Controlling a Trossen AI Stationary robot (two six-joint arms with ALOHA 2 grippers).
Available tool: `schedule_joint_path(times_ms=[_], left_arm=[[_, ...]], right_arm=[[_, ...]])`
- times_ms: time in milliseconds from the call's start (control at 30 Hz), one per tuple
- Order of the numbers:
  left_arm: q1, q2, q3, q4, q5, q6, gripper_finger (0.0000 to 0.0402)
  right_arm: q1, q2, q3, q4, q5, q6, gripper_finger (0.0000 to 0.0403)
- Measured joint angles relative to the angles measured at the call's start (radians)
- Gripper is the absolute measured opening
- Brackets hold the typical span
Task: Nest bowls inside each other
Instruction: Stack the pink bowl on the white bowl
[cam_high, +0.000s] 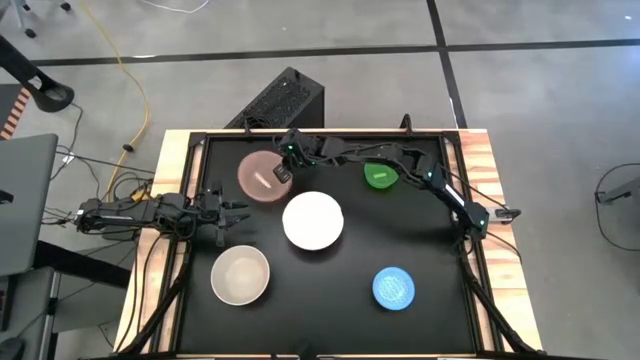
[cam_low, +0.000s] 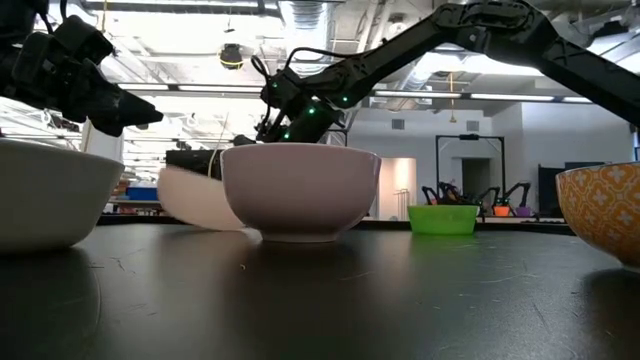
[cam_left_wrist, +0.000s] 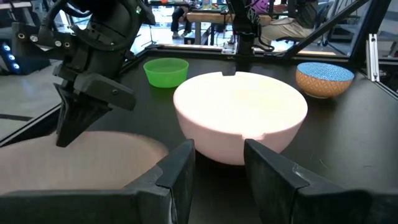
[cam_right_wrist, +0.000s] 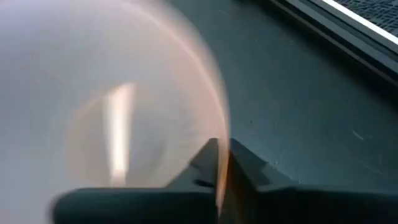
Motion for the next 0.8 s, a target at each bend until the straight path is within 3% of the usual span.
schedule_joint_path(times_ms=[200,467,633,800], left_arm=[[0.000,0.000,0.000,0.000,0.000,0.000,0.0128],[0.000,0.000,0.000,0.000,0.000,0.000,0.0128],[0.000,0.000,0.000,0.000,0.000,0.000,0.0128],[0.000,0.000,0.000,0.000,0.000,0.000,0.0128]], right_arm=[[-0.005,-0.054,-0.001,-0.023,0.000,-0.023,0.0017],[-0.057,-0.269,0.000,-0.180,0.080,-0.078,0.0007],[-0.046,-0.411,0.000,-0.389,0.091,-0.083,0.0006],[0.061,-0.467,0.000,-0.598,0.167,-0.015,0.0006]])
